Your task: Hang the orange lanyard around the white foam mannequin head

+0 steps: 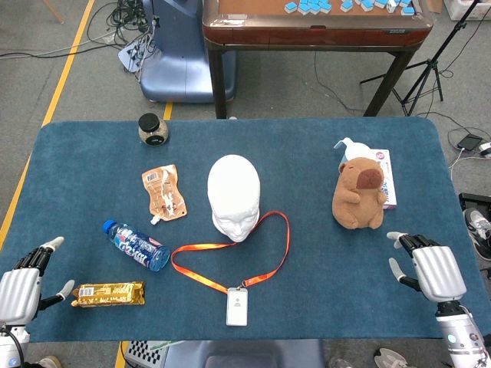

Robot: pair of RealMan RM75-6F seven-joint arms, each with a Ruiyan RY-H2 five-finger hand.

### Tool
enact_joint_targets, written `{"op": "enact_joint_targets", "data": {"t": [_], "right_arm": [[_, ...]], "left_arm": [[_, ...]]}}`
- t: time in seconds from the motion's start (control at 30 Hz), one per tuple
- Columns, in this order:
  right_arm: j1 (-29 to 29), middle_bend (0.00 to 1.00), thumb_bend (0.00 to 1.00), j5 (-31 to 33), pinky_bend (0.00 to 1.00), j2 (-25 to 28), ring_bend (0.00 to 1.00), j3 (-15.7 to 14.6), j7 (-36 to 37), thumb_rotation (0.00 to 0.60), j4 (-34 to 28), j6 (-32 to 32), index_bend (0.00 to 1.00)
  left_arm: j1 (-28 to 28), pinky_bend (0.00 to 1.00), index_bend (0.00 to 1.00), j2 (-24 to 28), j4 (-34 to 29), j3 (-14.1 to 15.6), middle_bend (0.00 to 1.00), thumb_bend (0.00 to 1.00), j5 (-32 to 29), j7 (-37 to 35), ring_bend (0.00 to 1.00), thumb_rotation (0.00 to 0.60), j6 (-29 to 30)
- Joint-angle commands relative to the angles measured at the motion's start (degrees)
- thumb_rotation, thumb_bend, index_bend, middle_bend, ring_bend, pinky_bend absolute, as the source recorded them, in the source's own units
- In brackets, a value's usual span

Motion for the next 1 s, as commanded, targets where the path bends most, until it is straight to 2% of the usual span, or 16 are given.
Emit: {"op": "enact_joint_targets", "data": {"t": [0.03,1.0], "right_arm": [[0.0,0.43,0.41,0.0,0.53,0.0,0.38,0.0,0.0,0.6,0.1,0.0,0.3],[-1.1,0.44,0.41,-2.5,0.53,0.7,0.4,-0.9,1.5,0.6,0.0,2.5,0.3]], "left_arm": [[0.0,0.3,0.16,0.0,0.0,0.0,0.2,0.21,0.0,0.0,0.23,0.6,0.0],[1.3,0.3,0.16,1.1,-0.4,1.0,0.2,0.21,2.3,-1.3,0.23,0.6,2.7]]}}
